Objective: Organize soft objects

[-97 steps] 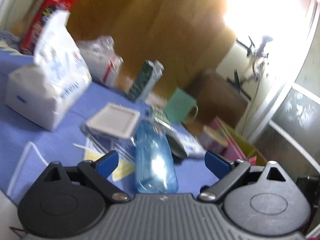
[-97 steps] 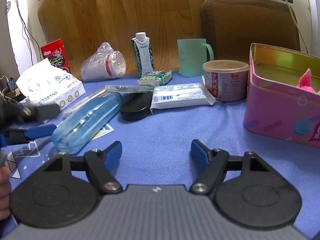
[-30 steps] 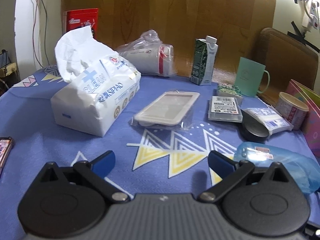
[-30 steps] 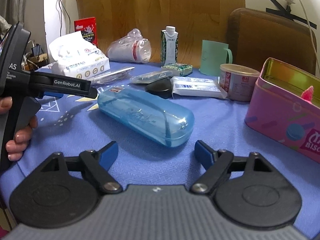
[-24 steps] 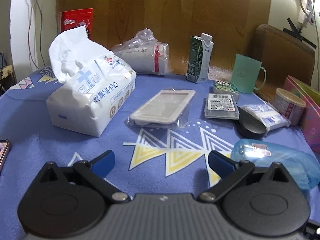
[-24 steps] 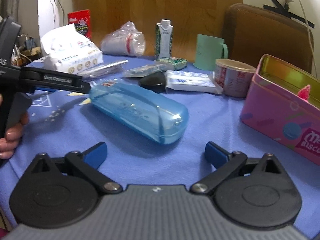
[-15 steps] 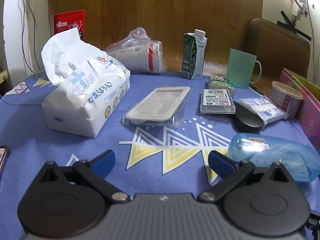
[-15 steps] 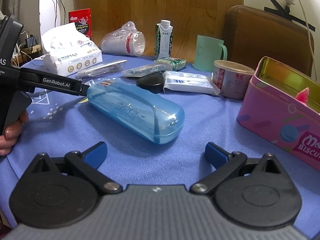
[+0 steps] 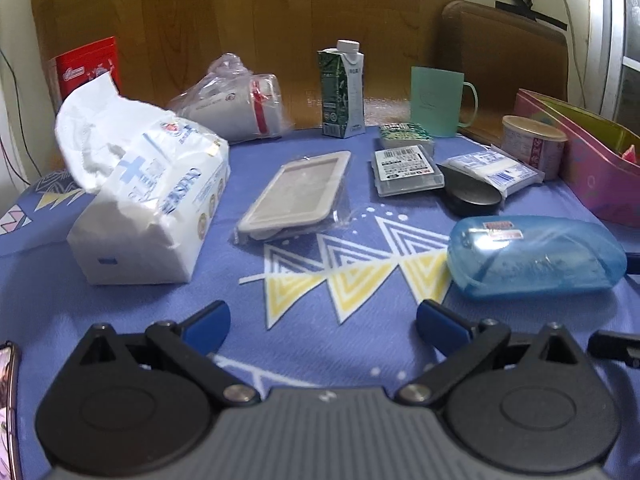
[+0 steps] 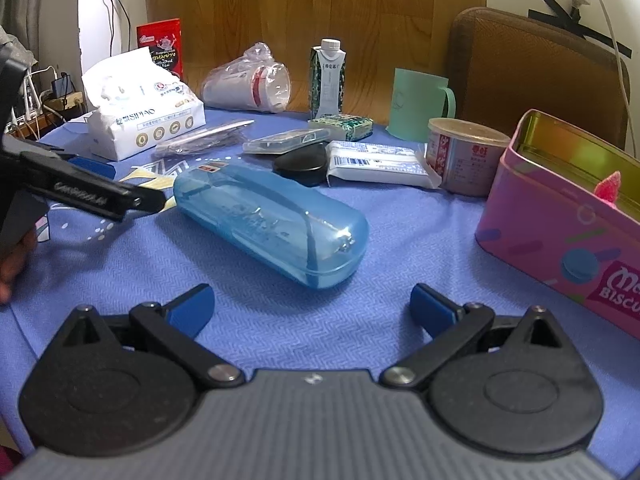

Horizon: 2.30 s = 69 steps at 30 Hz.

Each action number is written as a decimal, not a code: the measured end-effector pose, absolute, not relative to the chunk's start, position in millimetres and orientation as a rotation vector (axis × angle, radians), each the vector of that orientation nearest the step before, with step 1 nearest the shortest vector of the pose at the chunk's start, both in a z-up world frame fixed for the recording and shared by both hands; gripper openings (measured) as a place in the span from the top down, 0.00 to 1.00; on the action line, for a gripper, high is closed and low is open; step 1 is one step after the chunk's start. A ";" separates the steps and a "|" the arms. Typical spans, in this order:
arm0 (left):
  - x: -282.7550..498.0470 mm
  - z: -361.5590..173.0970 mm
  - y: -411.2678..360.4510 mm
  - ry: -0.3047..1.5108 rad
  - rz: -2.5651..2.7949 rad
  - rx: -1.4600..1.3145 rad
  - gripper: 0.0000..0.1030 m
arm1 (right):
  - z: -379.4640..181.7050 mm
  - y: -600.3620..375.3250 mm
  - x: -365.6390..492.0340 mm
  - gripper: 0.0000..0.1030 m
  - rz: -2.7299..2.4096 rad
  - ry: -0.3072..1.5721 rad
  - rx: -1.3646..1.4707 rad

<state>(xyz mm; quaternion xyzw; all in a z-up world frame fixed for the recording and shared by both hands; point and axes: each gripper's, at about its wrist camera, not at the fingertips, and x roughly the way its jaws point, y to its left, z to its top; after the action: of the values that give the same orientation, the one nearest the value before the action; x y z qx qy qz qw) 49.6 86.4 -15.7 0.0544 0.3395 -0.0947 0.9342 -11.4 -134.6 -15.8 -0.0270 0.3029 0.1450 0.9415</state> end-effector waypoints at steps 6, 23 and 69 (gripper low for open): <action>49.3 -8.3 102.6 0.659 -0.215 -0.004 0.00 | -15.9 -135.2 -10.8 0.00 0.300 0.618 -0.055; 91.2 -4.4 43.3 0.755 -0.565 -0.180 0.12 | -10.5 -131.8 8.1 0.15 0.342 0.583 -0.115; 141.0 43.3 -289.2 0.689 -0.767 0.071 0.08 | 29.4 -386.8 7.4 0.25 -0.072 0.533 0.161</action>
<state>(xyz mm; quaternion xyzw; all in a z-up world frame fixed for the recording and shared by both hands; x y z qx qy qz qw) 141.0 -289.2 43.3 0.0338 0.3296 -0.3665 0.8694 7.4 -386.8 29.4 0.0792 0.2631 -0.0355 0.9609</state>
